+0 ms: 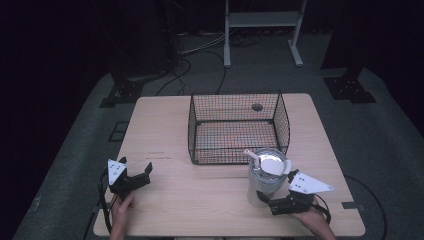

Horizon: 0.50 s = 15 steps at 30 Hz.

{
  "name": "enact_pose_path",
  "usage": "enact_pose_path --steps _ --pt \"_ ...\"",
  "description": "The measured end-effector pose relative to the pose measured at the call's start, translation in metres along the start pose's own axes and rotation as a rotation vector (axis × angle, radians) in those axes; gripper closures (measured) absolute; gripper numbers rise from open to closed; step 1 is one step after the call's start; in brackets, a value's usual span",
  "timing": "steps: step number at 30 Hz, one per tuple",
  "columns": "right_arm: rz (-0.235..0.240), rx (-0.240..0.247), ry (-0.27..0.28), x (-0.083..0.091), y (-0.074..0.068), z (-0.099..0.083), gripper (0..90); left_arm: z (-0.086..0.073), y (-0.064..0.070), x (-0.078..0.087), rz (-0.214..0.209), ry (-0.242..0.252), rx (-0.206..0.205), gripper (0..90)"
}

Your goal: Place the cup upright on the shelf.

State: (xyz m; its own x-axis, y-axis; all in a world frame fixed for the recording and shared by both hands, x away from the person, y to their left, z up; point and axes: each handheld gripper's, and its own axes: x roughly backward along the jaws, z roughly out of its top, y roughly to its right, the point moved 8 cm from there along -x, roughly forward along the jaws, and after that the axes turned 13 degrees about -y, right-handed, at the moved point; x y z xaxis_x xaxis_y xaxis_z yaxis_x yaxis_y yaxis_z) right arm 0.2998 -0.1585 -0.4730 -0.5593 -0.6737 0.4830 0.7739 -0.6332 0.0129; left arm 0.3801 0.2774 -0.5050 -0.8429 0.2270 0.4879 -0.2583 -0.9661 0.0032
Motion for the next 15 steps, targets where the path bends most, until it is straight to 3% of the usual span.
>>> enact_pose_path --steps 4,15 --pt "0.001 0.018 0.016 -0.004 0.001 0.001 6.4 0.0 0.0 0.0 -0.001 0.001 0.002 0.0" --pt "0.018 0.008 0.039 -0.018 0.0 0.004 6.8 0.0 0.0 0.0 -0.001 0.002 0.006 0.0"
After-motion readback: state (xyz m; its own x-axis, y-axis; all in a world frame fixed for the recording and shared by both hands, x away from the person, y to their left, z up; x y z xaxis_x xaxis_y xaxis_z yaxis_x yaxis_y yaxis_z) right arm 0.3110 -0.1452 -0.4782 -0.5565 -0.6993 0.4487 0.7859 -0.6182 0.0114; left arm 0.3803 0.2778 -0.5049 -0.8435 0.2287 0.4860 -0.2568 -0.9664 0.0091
